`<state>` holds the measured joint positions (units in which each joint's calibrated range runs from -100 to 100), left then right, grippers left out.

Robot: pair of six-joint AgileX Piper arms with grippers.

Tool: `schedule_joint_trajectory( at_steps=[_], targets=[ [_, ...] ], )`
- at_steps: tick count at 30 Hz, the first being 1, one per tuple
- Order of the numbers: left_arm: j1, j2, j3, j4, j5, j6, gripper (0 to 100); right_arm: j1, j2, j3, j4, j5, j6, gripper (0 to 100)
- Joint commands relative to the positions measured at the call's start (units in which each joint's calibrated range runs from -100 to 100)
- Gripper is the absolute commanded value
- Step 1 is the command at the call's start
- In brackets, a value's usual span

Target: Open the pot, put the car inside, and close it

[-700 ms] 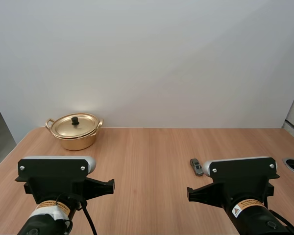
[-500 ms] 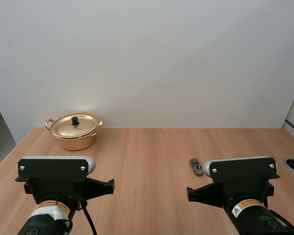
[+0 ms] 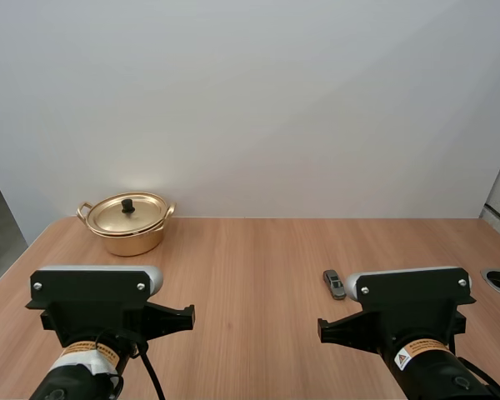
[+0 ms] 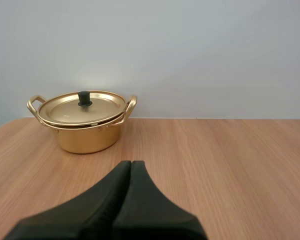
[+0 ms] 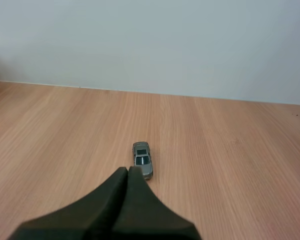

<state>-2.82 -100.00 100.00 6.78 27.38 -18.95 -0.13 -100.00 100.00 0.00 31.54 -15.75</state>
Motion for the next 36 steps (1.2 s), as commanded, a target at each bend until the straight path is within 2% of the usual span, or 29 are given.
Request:
schedule_joint_trajectory(
  at_steps=[1,10,14,17,19,23,25,27,32,34,36],
  targets=[
    [0.04,0.0,0.0,0.0,0.0,0.0,0,0.0,0.0,0.0,0.0,-0.1,0.1,0],
    [0.04,0.0,0.0,-2.6,-1.6,0.0,0,0.0,0.0,0.0,0.0,-0.2,0.1,0],
    [0.04,0.0,-0.3,1.6,-15.2,1.4,0,-0.5,0.0,0.0,0.0,0.2,0.1,0],
    [0.04,0.0,-4.4,3.0,-29.5,5.3,0,-0.8,0.0,-1.7,0.0,0.2,0.1,0],
    [0.12,0.0,-9.4,3.0,-33.9,8.5,0,-0.8,0.0,-2.4,1.8,0.2,0.1,0],
    [0.81,0.0,-19.1,2.6,-21.3,8.4,0,-0.8,0.0,-2.5,3.2,-0.6,0.1,0],
    [1.66,0.0,-23.3,1.8,-10.6,8.2,0,-0.8,0.0,-2.7,1.2,-0.4,-0.2,0],
    [2.11,0.0,-25.6,2.1,-3.1,8.3,0,-0.8,0.0,-4.0,-3.8,0.0,-0.2,0],
    [2.51,0.9,-26.9,3.1,-1.4,10.2,0,-0.4,0.0,-11.8,-19.7,0.2,-0.2,0],
    [3.33,4.8,-27.0,3.1,4.3,8.5,0,0.1,0.0,-16.3,-22.6,1.9,-0.2,0],
    [4.44,9.4,-27.0,3.3,10.1,7.9,0,0.5,0.0,-22.1,-23.1,8.4,-0.2,0]
  ],
)
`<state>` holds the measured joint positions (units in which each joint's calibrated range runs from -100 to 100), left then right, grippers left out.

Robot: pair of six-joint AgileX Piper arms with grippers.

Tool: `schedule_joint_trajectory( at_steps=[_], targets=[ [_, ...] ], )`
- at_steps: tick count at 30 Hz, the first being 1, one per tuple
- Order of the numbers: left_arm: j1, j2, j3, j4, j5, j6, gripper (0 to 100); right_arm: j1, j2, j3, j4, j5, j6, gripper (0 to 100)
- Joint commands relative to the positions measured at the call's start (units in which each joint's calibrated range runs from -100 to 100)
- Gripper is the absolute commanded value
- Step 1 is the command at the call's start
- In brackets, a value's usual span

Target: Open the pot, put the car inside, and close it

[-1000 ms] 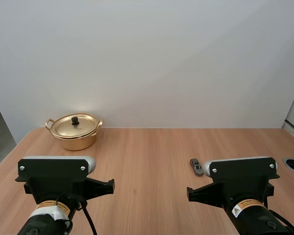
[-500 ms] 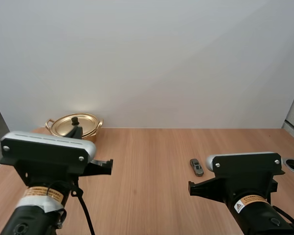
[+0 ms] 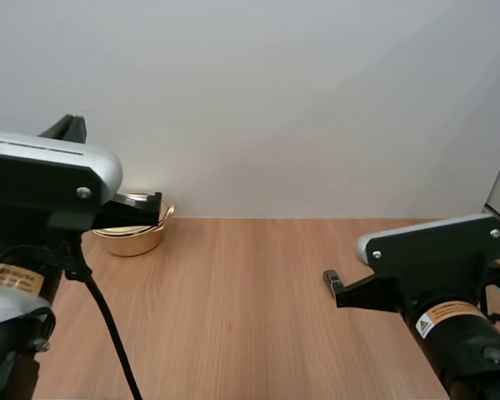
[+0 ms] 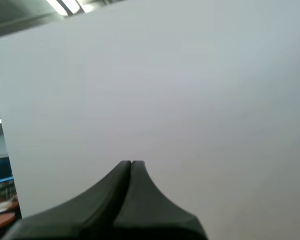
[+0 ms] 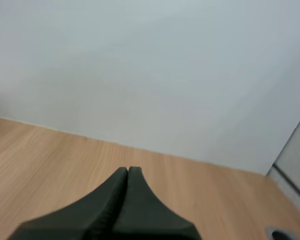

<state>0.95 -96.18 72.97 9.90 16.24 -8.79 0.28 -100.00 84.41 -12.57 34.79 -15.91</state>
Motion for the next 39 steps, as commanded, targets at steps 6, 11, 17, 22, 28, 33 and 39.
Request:
schedule_joint_trajectory(
  at_steps=[6,11,17,22,28,33,39],
  targets=[
    [3.44,23.7,-3.2,-0.1,21.1,-0.3,0,1.1,0.0,-15.1,-8.1,11.8,-2.4,0],
    [3.61,41.3,-13.3,-0.2,21.7,1.9,0,1.8,0.0,-15.2,-1.9,22.0,-9.4,0],
    [3.67,60.8,-28.5,3.1,21.7,2.6,0,1.9,0.0,-13.1,9.6,34.4,-16.2,0],
    [3.67,70.5,-38.6,8.9,26.9,2.5,0,1.9,0.0,-12.6,9.3,33.9,-16.6,0],
    [3.67,77.1,-46.0,9.7,29.6,2.5,3,1.9,0.0,-12.6,9.3,33.9,-16.6,0],
    [3.67,82.7,-52.8,9.3,39.0,2.6,43,1.9,0.0,-12.6,9.3,33.9,-16.6,0],
    [3.67,90.5,-59.5,8.2,50.0,1.7,88,1.9,0.0,-12.6,9.3,33.9,-16.6,0]
  ],
)
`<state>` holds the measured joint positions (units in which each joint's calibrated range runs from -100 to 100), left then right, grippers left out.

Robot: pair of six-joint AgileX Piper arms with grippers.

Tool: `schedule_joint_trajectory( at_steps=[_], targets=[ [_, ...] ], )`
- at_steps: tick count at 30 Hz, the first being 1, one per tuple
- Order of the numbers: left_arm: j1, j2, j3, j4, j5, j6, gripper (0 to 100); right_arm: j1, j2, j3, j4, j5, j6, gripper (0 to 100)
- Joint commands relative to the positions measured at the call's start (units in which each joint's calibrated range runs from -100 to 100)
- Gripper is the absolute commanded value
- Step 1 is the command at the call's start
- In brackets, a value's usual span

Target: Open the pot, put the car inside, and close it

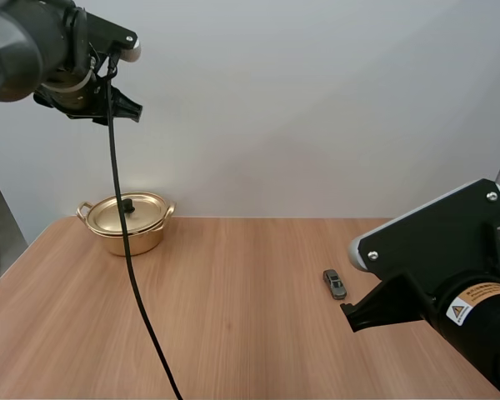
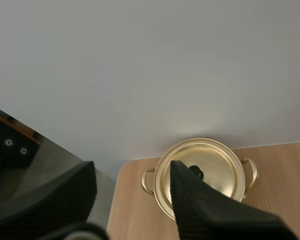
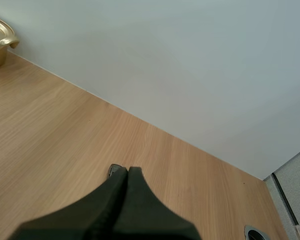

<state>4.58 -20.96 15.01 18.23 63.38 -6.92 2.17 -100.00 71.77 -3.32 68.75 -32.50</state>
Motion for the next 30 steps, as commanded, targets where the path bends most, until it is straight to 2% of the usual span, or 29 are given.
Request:
schedule_joint_trajectory(
  at_steps=[1,5,11,15,21,27,30],
  targets=[
    [0.05,16.5,-2.2,-0.4,3.6,-0.2,91,0.0,0.0,0.0,0.1,-0.1,0.0,0],
    [0.05,20.6,-4.7,-0.7,6.3,0.1,91,0.0,0.0,0.0,0.1,-0.1,0.0,0],
    [0.05,26.9,-9.8,-6.7,12.4,4.7,91,-0.1,0.0,0.2,0.1,0.5,-0.1,0],
    [0.13,29.9,-12.1,-6.8,13.0,5.4,91,-0.5,0.0,0.5,0.1,0.5,-0.3,0],
    [1.36,34.6,-15.9,-7.2,14.4,6.8,91,-1.3,0.0,0.5,0.1,0.6,-0.3,0],
    [2.67,38.8,-19.7,-14.1,16.9,11.6,91,-2.1,0.0,0.5,0.1,0.6,-0.3,0],
    [2.89,40.1,-20.8,-14.5,16.7,12.7,90,-2.6,0.0,0.5,0.1,0.6,-0.3,0]
  ],
)
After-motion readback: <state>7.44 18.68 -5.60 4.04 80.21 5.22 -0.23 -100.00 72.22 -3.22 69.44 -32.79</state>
